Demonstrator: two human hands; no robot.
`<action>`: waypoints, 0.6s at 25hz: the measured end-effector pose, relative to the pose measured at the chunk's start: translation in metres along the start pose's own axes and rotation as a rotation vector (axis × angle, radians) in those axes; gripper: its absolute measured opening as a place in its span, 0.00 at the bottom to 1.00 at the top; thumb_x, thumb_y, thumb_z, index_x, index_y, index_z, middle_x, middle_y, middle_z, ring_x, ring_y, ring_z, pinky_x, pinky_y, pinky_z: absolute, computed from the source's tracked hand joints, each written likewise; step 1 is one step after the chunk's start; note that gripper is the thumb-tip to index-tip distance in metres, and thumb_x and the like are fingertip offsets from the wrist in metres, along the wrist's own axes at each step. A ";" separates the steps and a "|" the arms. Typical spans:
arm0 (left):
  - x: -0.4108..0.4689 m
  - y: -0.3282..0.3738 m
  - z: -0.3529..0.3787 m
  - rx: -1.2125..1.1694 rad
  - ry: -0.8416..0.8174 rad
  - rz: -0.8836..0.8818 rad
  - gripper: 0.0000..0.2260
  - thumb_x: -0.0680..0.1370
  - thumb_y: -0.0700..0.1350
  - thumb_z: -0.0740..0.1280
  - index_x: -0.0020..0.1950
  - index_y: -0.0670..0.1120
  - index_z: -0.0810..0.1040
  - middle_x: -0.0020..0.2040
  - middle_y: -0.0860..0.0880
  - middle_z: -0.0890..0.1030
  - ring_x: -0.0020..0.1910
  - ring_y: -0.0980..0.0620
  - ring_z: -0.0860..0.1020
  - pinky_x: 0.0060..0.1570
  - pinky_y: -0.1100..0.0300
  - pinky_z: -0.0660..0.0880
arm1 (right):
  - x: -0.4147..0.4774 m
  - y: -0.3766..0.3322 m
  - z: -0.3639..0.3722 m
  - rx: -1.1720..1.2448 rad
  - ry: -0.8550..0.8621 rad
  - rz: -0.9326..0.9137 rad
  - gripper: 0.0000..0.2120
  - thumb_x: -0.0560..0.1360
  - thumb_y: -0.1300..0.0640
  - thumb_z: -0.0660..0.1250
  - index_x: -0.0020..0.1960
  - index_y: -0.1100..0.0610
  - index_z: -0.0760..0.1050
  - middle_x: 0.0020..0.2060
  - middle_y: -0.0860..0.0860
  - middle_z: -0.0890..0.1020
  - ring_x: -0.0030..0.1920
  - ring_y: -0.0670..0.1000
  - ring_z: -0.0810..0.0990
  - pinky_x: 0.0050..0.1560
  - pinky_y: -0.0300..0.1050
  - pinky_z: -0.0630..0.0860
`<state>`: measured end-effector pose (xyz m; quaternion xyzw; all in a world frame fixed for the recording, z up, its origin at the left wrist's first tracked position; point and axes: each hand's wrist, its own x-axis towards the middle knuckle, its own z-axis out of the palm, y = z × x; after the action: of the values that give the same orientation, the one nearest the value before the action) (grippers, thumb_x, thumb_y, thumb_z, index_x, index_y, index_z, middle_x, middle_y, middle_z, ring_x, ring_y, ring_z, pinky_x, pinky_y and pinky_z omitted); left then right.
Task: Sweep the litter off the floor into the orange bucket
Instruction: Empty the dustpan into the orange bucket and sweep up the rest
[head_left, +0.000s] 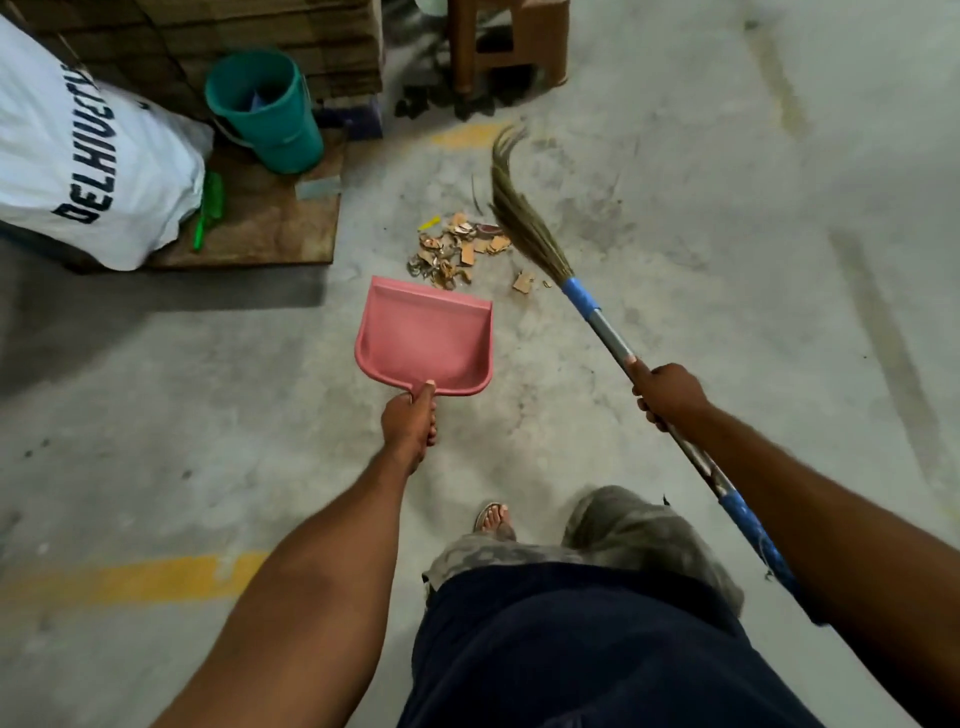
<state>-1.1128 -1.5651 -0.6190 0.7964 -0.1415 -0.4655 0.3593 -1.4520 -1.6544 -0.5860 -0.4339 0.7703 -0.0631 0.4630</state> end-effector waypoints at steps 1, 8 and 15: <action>0.011 0.006 0.007 0.009 0.013 -0.013 0.16 0.81 0.52 0.70 0.39 0.43 0.77 0.28 0.46 0.73 0.22 0.51 0.69 0.20 0.65 0.66 | 0.024 -0.011 0.000 -0.031 -0.031 0.003 0.29 0.81 0.38 0.63 0.49 0.66 0.80 0.33 0.56 0.81 0.27 0.55 0.76 0.28 0.43 0.72; 0.084 0.014 0.051 -0.081 0.228 -0.213 0.17 0.81 0.52 0.69 0.38 0.43 0.77 0.27 0.46 0.73 0.23 0.51 0.69 0.22 0.64 0.66 | 0.182 -0.099 0.036 -0.473 -0.283 -0.081 0.20 0.77 0.43 0.66 0.45 0.61 0.78 0.35 0.56 0.83 0.29 0.56 0.81 0.31 0.44 0.76; 0.143 0.021 0.089 -0.107 0.271 -0.341 0.17 0.82 0.53 0.67 0.39 0.43 0.76 0.26 0.50 0.73 0.22 0.54 0.69 0.23 0.61 0.67 | 0.282 -0.149 0.096 -0.499 -0.371 0.122 0.13 0.78 0.53 0.69 0.49 0.64 0.79 0.33 0.57 0.80 0.29 0.53 0.77 0.32 0.42 0.74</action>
<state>-1.1099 -1.6991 -0.7233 0.8438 0.0697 -0.4152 0.3329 -1.3417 -1.9221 -0.7516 -0.4913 0.6891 0.2358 0.4777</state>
